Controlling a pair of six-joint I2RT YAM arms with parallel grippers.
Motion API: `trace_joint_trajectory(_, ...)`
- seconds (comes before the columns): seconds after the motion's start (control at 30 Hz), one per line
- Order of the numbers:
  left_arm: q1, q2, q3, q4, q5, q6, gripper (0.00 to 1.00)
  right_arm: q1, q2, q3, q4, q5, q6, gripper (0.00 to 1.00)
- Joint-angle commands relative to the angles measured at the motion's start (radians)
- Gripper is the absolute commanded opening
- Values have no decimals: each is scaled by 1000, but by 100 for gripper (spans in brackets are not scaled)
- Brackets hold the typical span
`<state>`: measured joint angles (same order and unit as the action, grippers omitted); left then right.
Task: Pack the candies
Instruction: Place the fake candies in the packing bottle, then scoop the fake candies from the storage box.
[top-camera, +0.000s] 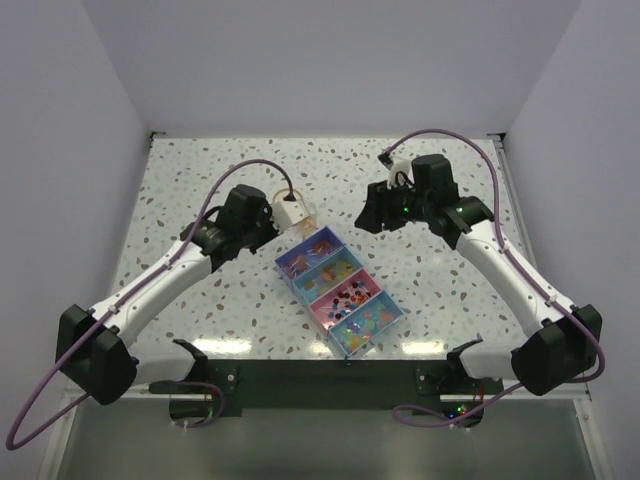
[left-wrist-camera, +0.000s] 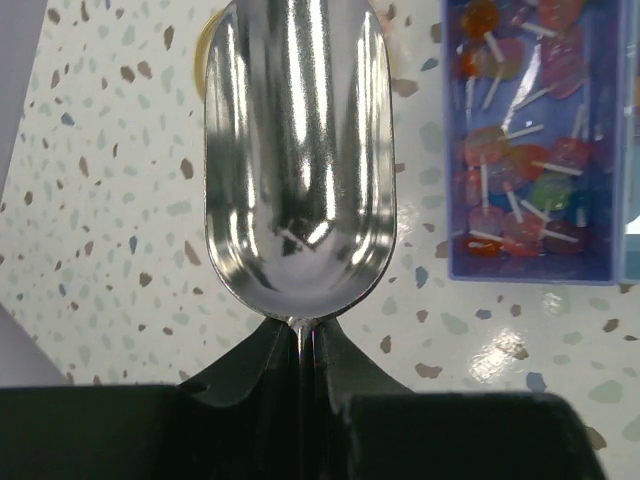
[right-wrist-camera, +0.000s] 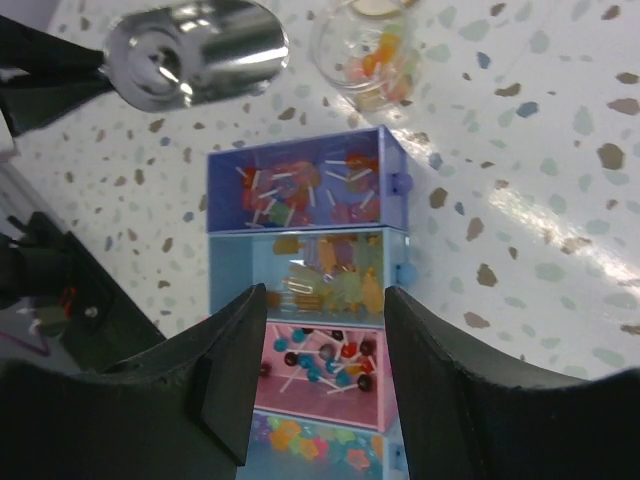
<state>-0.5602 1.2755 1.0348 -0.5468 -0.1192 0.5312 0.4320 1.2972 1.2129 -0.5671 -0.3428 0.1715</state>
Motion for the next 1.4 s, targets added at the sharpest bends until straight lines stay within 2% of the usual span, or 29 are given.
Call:
trace_joint_trajectory(0.0, 2, -62, -31, 117, 225, -30, 0, -12, 39, 36, 142, -212, 138, 54)
trace_joint_trajectory(0.13, 3, -99, -55, 153, 320, -59, 0, -16, 99, 22, 251, -337, 232, 54)
trace_joint_trajectory(0.3, 3, -125, -61, 179, 461, -100, 0, -21, 157, 11, 329, -386, 315, 53)
trace_joint_trajectory(0.53, 2, -134, -81, 196, 507, -122, 0, -22, 215, 22, 397, -435, 381, 53)
trace_joint_trajectory(0.73, 2, -131, -88, 232, 512, -128, 0, -21, 249, 14, 430, -476, 422, 47)
trace_joint_trajectory(0.93, 2, -125, -93, 271, 527, -138, 0, -21, 266, -13, 444, -490, 434, 36)
trace_joint_trajectory(1.03, 2, -117, -91, 277, 532, -135, 0, -21, 271, -27, 458, -492, 444, 21)
trace_joint_trajectory(1.07, 2, -117, -94, 277, 529, -137, 0, -24, 271, -29, 463, -495, 448, 11)
trace_joint_trajectory(1.1, 3, -116, -96, 277, 526, -134, 0, -27, 271, -38, 472, -499, 463, 6)
trace_joint_trajectory(1.17, 3, -119, -108, 291, 524, -135, 14, -39, 269, -49, 509, -515, 500, 0)
trace_joint_trajectory(1.23, 13, -133, -136, 324, 524, -146, 28, -59, 267, -67, 545, -528, 522, 0)
trace_joint_trajectory(1.37, 69, -180, -192, 398, 578, -165, 47, -93, 267, -98, 613, -565, 588, 0)
